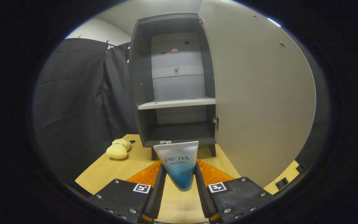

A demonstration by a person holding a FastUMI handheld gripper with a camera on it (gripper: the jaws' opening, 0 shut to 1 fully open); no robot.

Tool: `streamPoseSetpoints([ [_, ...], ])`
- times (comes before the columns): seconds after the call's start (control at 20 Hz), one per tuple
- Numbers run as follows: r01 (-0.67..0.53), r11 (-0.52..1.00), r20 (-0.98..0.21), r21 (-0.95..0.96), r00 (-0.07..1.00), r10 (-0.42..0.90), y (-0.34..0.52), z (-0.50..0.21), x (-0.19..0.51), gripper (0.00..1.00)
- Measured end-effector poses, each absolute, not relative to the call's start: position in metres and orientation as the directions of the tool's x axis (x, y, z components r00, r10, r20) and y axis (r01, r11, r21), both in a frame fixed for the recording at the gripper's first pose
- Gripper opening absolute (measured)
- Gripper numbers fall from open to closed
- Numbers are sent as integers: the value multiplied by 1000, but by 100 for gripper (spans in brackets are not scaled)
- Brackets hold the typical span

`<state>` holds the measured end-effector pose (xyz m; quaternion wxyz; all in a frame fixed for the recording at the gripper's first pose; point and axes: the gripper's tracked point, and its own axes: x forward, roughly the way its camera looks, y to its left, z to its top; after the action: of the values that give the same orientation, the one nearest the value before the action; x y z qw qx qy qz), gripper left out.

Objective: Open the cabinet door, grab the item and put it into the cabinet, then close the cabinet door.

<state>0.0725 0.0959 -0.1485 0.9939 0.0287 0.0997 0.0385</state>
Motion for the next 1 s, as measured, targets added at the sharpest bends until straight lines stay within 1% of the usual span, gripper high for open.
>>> streamPoseSetpoints([
  [0.1,-86,994,-172,60,980,95,103,-119,93,52],
  [0.3,-129,992,-106,-8,986,127,117,-61,147,52],
  [0.5,-122,992,-39,-30,992,120,122,-6,195,52],
  [0.6,-132,991,-46,-10,990,131,128,7,221,52],
  [0.75,-115,993,-47,19,992,116,128,21,263,52],
  [1.0,-82,996,-28,-22,996,81,124,36,339,52],
])
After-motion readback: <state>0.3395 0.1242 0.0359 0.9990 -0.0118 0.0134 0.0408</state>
